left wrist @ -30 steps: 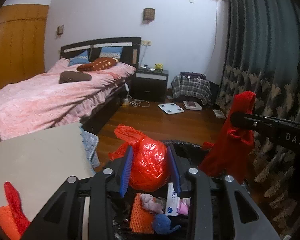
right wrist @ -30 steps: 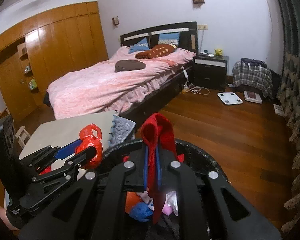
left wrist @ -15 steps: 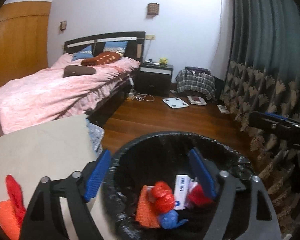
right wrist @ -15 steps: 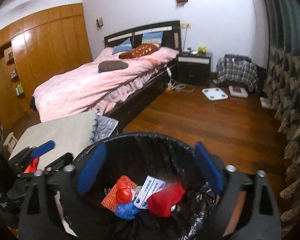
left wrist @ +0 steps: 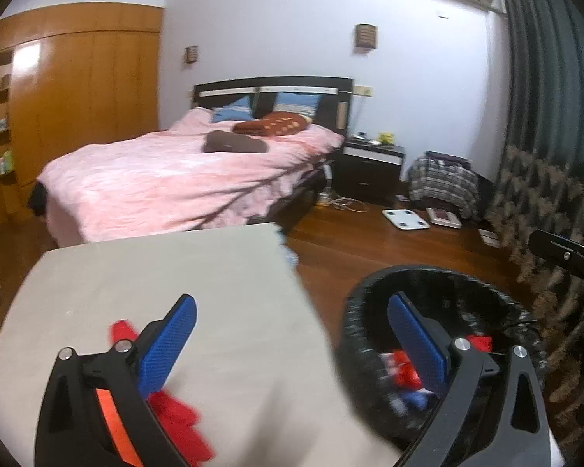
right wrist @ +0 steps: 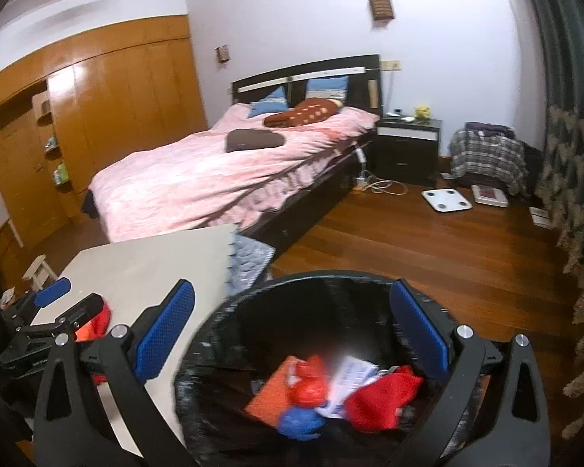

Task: Collect trash
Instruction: 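Move both tools back toward the orange mesh on the table, then grasp the orange mesh net with the left tool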

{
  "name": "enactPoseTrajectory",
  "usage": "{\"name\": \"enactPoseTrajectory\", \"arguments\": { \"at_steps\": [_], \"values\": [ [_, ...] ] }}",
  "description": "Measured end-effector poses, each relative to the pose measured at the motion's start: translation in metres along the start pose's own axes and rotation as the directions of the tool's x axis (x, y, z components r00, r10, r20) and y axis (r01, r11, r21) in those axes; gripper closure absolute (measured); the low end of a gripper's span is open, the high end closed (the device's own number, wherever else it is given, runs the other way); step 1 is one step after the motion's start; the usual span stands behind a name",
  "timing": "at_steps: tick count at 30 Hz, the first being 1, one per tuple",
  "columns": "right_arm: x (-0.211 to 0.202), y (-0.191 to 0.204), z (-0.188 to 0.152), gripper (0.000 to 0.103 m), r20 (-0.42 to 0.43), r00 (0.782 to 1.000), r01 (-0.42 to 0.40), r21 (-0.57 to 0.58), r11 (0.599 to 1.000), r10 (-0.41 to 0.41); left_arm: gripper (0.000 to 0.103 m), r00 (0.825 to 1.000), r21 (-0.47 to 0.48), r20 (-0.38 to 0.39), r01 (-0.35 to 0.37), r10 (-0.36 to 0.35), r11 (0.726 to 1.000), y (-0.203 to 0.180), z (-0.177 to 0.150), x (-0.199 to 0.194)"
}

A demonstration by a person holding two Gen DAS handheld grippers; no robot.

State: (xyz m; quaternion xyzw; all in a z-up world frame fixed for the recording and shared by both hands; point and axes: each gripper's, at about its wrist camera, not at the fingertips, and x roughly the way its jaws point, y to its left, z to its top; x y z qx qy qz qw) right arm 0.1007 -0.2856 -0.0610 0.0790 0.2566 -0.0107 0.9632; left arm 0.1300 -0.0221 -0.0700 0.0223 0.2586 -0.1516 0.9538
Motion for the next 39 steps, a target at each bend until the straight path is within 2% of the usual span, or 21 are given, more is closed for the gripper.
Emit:
{"name": "enactPoseTrajectory", "arguments": {
  "at_steps": [9, 15, 21, 30, 39],
  "values": [
    [0.021, 0.077, -0.005, 0.005, -0.016, 0.991, -0.132, -0.076, 0.988, 0.132, 0.006, 0.989, -0.039, -0.004, -0.148, 0.148, 0.988, 0.066, -0.019, -0.024],
    [0.037, 0.127, -0.013, 0.005, -0.037, 0.977, -0.212, -0.113, 0.971, 0.209, 0.006, 0.97, -0.078, -0.026, -0.242, 0.24, 0.967, 0.113, -0.036, -0.035],
    [0.054, 0.168, -0.024, 0.005, -0.073, 0.962, -0.272, -0.152, 0.95, 0.263, 0.006, 0.954, -0.107, -0.07, -0.297, 0.29, 0.949, 0.144, -0.056, -0.037],
    [0.082, 0.2, -0.05, 0.005, -0.14, 0.949, -0.306, -0.174, 0.936, 0.284, 0.008, 0.941, -0.128, -0.161, -0.32, 0.299, 0.939, 0.165, -0.089, -0.026],
    [0.098, 0.209, -0.072, 0.005, -0.194, 0.94, -0.315, -0.184, 0.931, 0.28, 0.019, 0.931, -0.149, -0.248, -0.309, 0.267, 0.939, 0.177, -0.109, -0.006]
  ]
}}
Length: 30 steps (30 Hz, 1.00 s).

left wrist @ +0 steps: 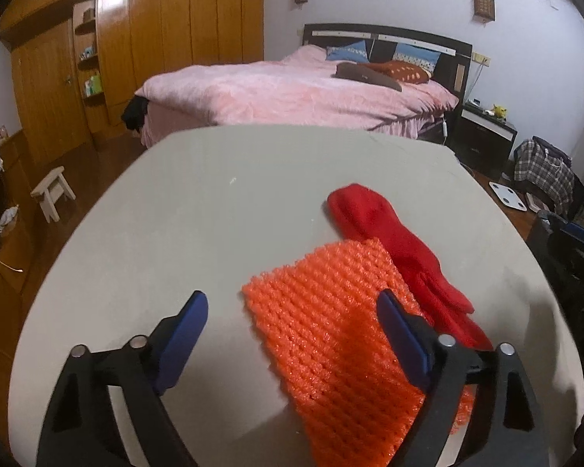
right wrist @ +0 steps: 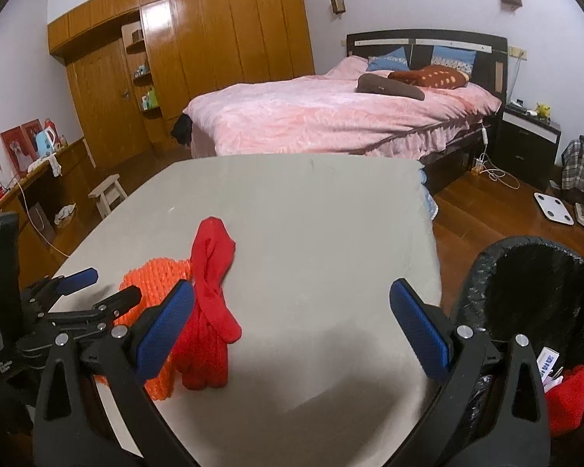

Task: Collect trash
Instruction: 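Grasp the orange mesh net with the left tool, then grasp the red cloth with the right tool while the left tool holds the orange mesh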

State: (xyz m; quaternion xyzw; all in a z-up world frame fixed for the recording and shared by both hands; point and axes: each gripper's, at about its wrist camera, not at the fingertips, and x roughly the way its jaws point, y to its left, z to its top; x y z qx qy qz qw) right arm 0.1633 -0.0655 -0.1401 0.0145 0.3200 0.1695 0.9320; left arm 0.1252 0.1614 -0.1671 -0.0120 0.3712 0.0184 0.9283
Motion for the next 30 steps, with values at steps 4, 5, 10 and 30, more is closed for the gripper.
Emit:
{"name": "enactPoseTrajectory", "arguments": {
  "at_steps": [4, 5, 10, 30],
  "values": [
    [0.004, 0.002, -0.003, 0.005, -0.011, 1.0, -0.003, -0.007, 1.0, 0.003, 0.026, 0.999, 0.015, -0.029, 0.015, -0.015, 1.0, -0.003, -0.002, 0.006],
    [0.005, 0.004, -0.003, 0.005, -0.014, 1.0, -0.004, -0.011, 1.0, 0.004, 0.028, 0.999, 0.018, -0.039, 0.023, -0.023, 1.0, -0.005, -0.002, 0.008],
    [0.009, 0.005, -0.005, 0.005, -0.023, 1.0, -0.004, -0.032, 0.999, 0.003, 0.046, 0.995, 0.013, -0.083, 0.062, -0.061, 0.998, -0.007, -0.003, 0.017],
    [0.024, 0.015, 0.007, 0.005, -0.027, 0.999, -0.021, -0.037, 0.999, 0.02, 0.09, 0.997, 0.014, 0.025, 0.072, -0.073, 0.997, 0.009, 0.012, -0.012]
  ]
}}
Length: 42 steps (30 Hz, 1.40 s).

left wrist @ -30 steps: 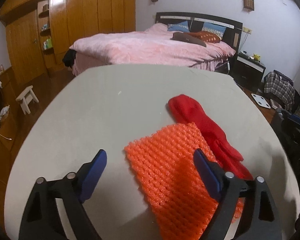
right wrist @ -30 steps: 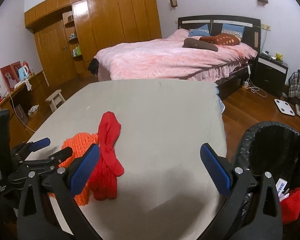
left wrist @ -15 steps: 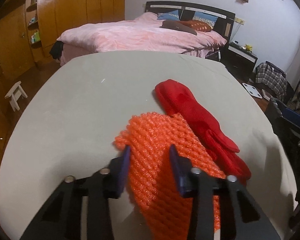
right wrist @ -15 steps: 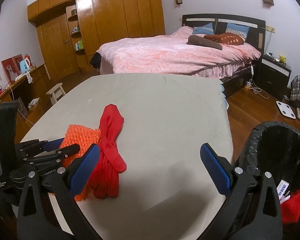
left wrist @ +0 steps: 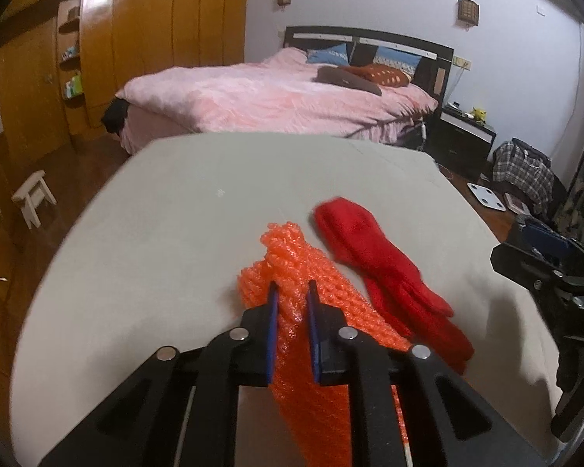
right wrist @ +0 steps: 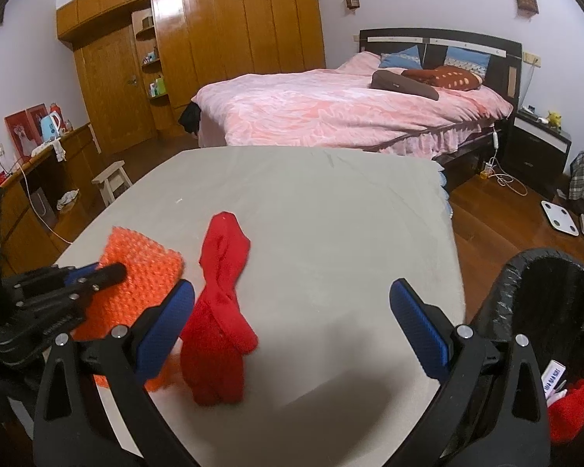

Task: Collect trash
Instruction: 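Grasp the red cloth with the right tool while the left tool holds the orange mesh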

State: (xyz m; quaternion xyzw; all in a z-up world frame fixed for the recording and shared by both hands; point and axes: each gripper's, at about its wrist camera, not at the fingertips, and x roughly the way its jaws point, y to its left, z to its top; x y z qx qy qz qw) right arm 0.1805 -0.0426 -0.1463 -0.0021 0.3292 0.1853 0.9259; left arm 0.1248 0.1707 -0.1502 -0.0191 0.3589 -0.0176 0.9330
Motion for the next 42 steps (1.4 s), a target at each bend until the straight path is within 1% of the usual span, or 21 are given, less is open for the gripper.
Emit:
{"name": "enactPoseTrajectory", "arguments": {
  "at_steps": [6, 10, 13, 15, 17, 18, 20, 22, 24, 26, 27, 28, 29, 32, 42],
  "values": [
    [0.019, 0.02, 0.008, 0.005, -0.019, 0.999, -0.028, -0.009, 1.0, 0.028, 0.09, 0.996, -0.02, 0.045, -0.078, 0.079, 0.997, 0.029, 0.011, -0.006],
    [0.036, 0.033, 0.012, 0.006, -0.046, 0.998, -0.044, -0.006, 0.999, 0.043, 0.09, 0.993, -0.035, 0.051, -0.102, 0.103, 0.994, 0.042, 0.011, -0.008],
    [0.046, 0.043, 0.013, 0.006, -0.063, 0.997, -0.041, -0.017, 0.999, 0.04, 0.09, 0.992, -0.049, 0.052, -0.108, 0.111, 0.993, 0.048, 0.011, -0.007],
    [0.052, 0.048, 0.012, 0.008, -0.076, 0.996, -0.042, -0.024, 0.999, 0.04, 0.09, 0.992, -0.057, 0.052, -0.112, 0.115, 0.992, 0.051, 0.011, -0.006],
    [0.059, 0.051, 0.012, 0.018, -0.104, 0.994, -0.043, -0.032, 0.999, 0.039, 0.09, 0.992, -0.064, 0.052, -0.114, 0.117, 0.991, 0.053, 0.01, -0.006],
    [0.063, 0.051, 0.011, 0.021, -0.116, 0.992, -0.044, -0.034, 0.998, 0.04, 0.09, 0.992, -0.067, 0.051, -0.114, 0.118, 0.991, 0.053, 0.009, -0.006],
    [0.069, 0.052, 0.009, 0.03, -0.148, 0.988, -0.051, -0.028, 0.998, 0.046, 0.09, 0.991, -0.072, 0.051, -0.116, 0.12, 0.991, 0.054, 0.009, -0.006],
    [0.073, 0.051, 0.007, 0.037, -0.176, 0.983, -0.053, -0.023, 0.998, 0.049, 0.09, 0.992, -0.076, 0.05, -0.116, 0.12, 0.99, 0.055, 0.009, -0.005],
    [0.076, 0.052, 0.004, 0.048, -0.198, 0.978, -0.064, -0.017, 0.998, 0.059, 0.09, 0.992, -0.079, 0.048, -0.114, 0.118, 0.99, 0.056, 0.009, -0.004],
    [0.077, 0.052, 0.003, 0.069, -0.207, 0.975, -0.08, -0.011, 0.997, 0.076, 0.09, 0.992, -0.08, 0.048, -0.113, 0.117, 0.99, 0.055, 0.009, -0.004],
    [0.077, 0.053, 0.002, 0.074, -0.213, 0.974, -0.087, -0.011, 0.996, 0.083, 0.09, 0.992, -0.08, 0.048, -0.113, 0.117, 0.99, 0.055, 0.009, -0.004],
    [0.078, 0.054, 0.001, 0.084, -0.216, 0.972, -0.094, -0.012, 0.996, 0.089, 0.09, 0.992, -0.079, 0.048, -0.112, 0.116, 0.991, 0.055, 0.009, -0.004],
    [0.078, 0.054, 0.0, 0.088, -0.218, 0.971, -0.099, -0.013, 0.995, 0.094, 0.09, 0.992, -0.078, 0.049, -0.111, 0.115, 0.991, 0.055, 0.009, -0.004],
    [0.072, 0.055, -0.001, 0.094, -0.204, 0.973, -0.114, -0.017, 0.993, 0.108, 0.09, 0.992, -0.076, 0.052, -0.108, 0.112, 0.991, 0.053, 0.01, -0.006],
    [0.043, 0.049, 0.013, 0.095, -0.139, 0.982, -0.126, -0.004, 0.992, 0.124, 0.09, 0.992, -0.062, 0.077, -0.097, 0.102, 0.993, 0.044, 0.016, -0.017]
  ]
}}
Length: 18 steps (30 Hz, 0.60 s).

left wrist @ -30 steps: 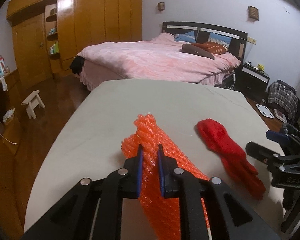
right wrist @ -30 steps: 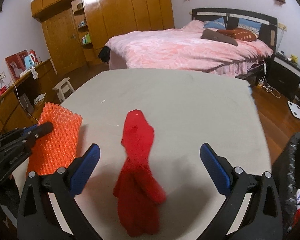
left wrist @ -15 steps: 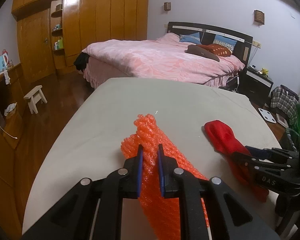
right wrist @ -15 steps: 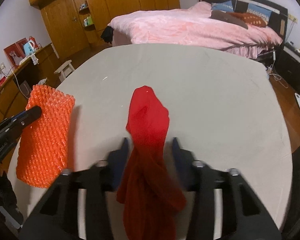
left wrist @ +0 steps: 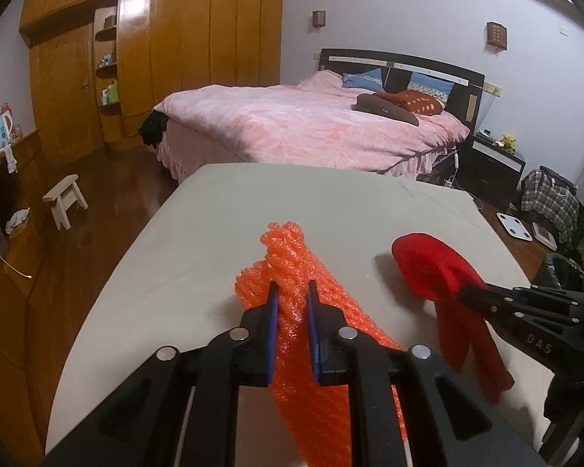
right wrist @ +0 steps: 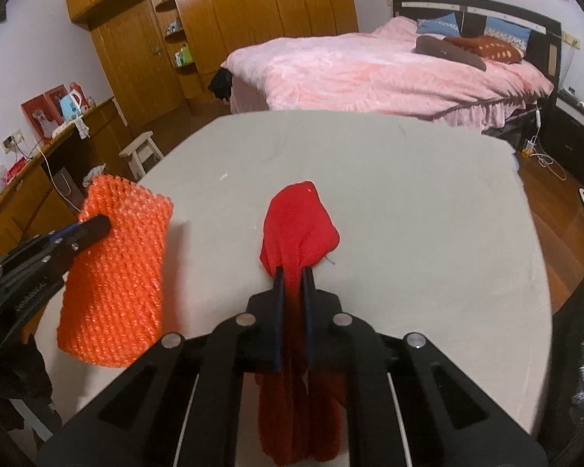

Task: Collect trash
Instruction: 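Grasp the red cloth with the right tool while the left tool holds the orange mesh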

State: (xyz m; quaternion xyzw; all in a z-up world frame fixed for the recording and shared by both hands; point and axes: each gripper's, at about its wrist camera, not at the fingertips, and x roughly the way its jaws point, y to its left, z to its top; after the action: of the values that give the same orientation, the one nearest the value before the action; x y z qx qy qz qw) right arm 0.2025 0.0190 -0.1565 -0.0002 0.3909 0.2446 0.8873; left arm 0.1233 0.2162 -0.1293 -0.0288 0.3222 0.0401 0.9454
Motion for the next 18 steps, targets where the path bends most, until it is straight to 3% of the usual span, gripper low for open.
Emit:
{"name": "enactPoseTrajectory", "arguments": {
  "at_steps": [7, 13, 15, 17, 18],
  "values": [
    [-0.029, -0.009, 0.01, 0.096, 0.056, 0.998, -0.002, 0.01, 1.0, 0.001, 0.09, 1.0, 0.024, 0.024, 0.02, -0.02, 1.0, -0.017, 0.009, -0.011],
    [-0.028, -0.013, 0.009, 0.092, 0.044, 0.999, 0.001, 0.01, 1.0, -0.001, 0.09, 0.999, 0.046, 0.024, 0.022, -0.024, 0.999, -0.029, 0.01, -0.011],
    [-0.023, -0.013, 0.006, 0.086, 0.029, 1.0, -0.004, 0.015, 1.0, 0.003, 0.09, 1.0, 0.051, 0.012, 0.018, -0.019, 0.999, -0.029, 0.007, -0.008],
    [-0.015, -0.011, 0.002, 0.067, 0.013, 1.0, -0.004, 0.015, 1.0, 0.004, 0.09, 1.0, 0.046, 0.0, 0.019, -0.019, 0.999, -0.026, 0.005, -0.004],
    [-0.013, -0.01, 0.001, 0.066, 0.009, 1.0, -0.004, 0.012, 1.0, 0.004, 0.09, 1.0, 0.044, -0.005, 0.018, -0.018, 0.999, -0.024, 0.003, -0.003]
  ]
}}
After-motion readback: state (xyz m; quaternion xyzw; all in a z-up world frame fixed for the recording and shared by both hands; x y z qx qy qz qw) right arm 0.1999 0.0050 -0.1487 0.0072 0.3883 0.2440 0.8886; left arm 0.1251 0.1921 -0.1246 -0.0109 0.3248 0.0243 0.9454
